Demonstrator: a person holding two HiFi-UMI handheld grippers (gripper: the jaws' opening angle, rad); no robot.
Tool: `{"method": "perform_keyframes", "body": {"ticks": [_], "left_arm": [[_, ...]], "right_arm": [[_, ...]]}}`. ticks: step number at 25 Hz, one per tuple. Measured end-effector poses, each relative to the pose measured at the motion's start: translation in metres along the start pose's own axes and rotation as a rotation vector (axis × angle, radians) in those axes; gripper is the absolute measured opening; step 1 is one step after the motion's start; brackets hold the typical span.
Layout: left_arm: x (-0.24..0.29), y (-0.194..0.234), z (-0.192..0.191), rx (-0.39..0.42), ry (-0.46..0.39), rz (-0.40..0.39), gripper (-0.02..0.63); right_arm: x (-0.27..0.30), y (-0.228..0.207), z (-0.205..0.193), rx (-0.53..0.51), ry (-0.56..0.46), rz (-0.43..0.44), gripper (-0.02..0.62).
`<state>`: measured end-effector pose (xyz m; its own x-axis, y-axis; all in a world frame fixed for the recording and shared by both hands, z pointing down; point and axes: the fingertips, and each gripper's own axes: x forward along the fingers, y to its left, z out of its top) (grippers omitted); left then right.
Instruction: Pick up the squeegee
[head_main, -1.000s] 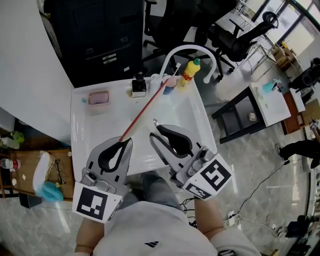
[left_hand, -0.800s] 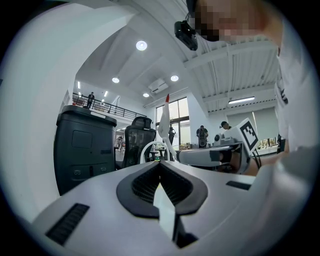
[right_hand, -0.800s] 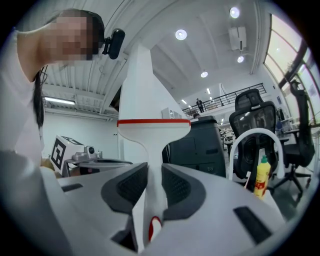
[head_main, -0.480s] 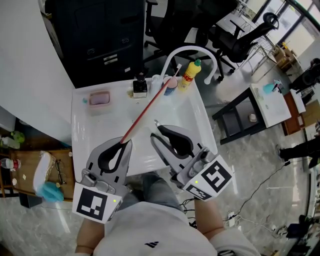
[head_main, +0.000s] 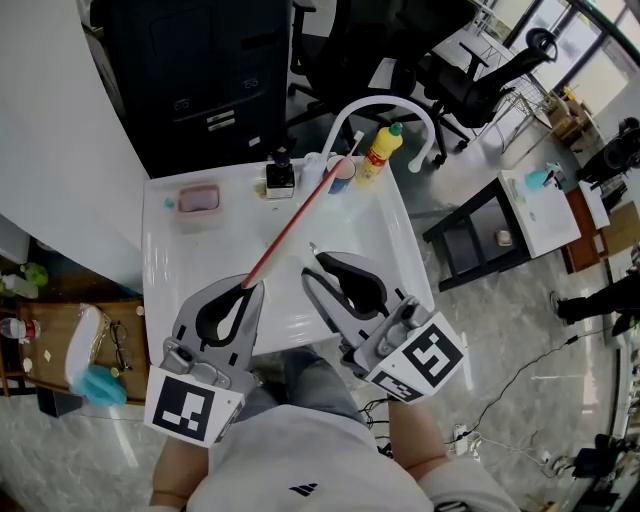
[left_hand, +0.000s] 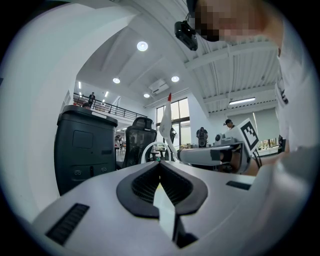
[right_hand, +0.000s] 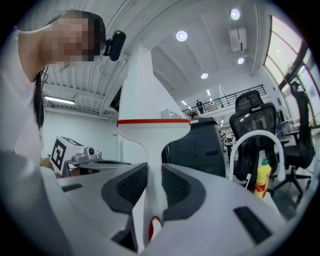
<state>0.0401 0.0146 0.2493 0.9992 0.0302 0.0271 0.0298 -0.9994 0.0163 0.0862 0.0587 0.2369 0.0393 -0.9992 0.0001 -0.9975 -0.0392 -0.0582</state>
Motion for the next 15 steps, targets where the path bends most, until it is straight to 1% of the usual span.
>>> {"method": "perform_keyframes", "body": {"ticks": [3, 6, 15], "left_arm": [[-0.0003, -0.0003, -0.0002, -0.013, 0.004, 0.002, 0.012], [0.0003, 0.0025, 0.0024, 0.002, -0.011, 0.009, 0.012], [0.0025, 0.0024, 0.0009, -0.010, -0.011, 0.007, 0.012]], "right_arm": [[0.0004, 0.0003, 0.0000, -0.001, 0.001, 0.002, 0.095], [0.0015, 0.0001, 0.0006, -0.001, 0.000, 0.005, 0.095], [0.0026, -0.0008, -0.0008, -0.003, -0.002, 0.010, 0.095]]}}
